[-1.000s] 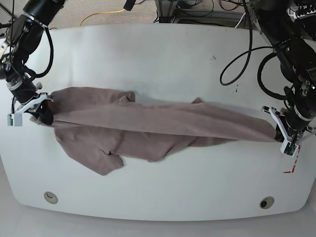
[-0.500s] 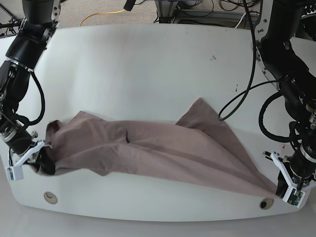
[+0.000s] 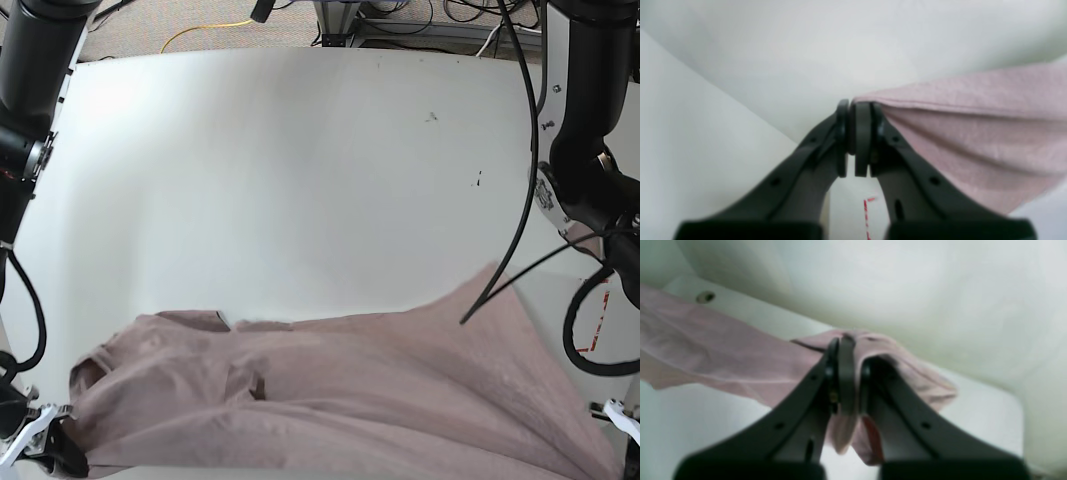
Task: Fold the T-shirt properly
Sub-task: 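Lift the shirt with both grippers and swing it to flatten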
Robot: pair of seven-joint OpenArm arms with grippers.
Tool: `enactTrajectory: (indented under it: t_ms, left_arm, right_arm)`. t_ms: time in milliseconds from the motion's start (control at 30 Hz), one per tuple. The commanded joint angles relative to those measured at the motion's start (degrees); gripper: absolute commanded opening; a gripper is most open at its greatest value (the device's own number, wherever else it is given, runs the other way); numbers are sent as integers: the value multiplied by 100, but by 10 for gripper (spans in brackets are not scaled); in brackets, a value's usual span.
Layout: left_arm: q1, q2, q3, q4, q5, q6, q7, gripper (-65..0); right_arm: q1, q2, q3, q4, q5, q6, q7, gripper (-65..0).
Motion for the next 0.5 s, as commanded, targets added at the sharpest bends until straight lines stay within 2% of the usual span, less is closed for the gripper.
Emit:
enactTrajectory:
  t_ms: [0, 233, 367, 467]
  left_arm:
    - [-488, -42, 6, -237, -11, 12, -99, -637]
    - [-681, -33, 94, -536, -46, 12, -99, -636]
    - [-215, -25, 200, -519, -55, 12, -90, -636]
    - [260, -25, 261, -281, -107, 12, -90, -636]
  right_arm:
    - [514, 214, -199, 12, 12, -10, 174, -650]
    - [567, 240, -357, 21, 38, -10, 86, -650]
    - [-13, 205, -173, 21, 38, -1, 51, -650]
    - [-743, 135, 258, 82, 126, 43, 51, -650]
